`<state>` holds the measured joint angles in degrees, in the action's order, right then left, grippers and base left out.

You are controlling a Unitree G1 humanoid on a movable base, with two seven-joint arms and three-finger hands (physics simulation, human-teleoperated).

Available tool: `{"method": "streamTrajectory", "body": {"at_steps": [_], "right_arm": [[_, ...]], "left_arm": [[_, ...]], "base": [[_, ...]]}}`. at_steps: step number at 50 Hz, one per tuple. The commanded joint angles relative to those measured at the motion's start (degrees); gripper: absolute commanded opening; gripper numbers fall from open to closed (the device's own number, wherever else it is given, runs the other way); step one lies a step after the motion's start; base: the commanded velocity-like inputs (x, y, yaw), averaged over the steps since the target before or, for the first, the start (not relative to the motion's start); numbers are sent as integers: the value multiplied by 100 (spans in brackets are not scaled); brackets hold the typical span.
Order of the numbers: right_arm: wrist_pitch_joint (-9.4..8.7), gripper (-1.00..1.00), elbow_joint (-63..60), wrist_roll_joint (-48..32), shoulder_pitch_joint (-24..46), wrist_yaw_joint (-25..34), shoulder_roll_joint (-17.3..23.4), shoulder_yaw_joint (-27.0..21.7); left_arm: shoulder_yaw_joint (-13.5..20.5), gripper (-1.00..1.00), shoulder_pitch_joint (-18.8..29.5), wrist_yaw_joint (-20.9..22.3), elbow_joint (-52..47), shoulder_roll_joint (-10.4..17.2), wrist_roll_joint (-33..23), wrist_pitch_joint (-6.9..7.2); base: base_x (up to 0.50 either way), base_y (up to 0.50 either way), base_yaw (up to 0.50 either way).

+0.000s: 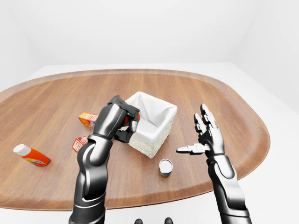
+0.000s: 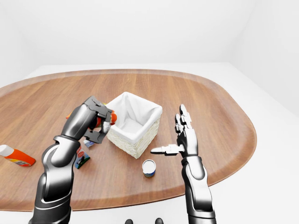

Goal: Pick up the tomato sauce, and put it in the basket.

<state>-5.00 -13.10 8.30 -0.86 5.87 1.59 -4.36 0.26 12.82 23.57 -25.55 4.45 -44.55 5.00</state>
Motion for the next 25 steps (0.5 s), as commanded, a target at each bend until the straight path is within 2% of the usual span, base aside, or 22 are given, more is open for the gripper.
{"method": "streamTrajectory", "body": {"at_steps": [1,9,25], "right_arm": [[0,100,3,1,1,-3,0,1],[0,100,-21,2,7,-7,2,1],[0,100,22,6,23,-6,3,-6]], "left_arm": [[125,-100,613,-174,809,187,237,0],[280,-100,970,-323,1609,397,486,0],[279,-100,1514,-386,2743,635,701,0]], "base": [[0,0,0],[0,0,0],[0,0,0]]}}
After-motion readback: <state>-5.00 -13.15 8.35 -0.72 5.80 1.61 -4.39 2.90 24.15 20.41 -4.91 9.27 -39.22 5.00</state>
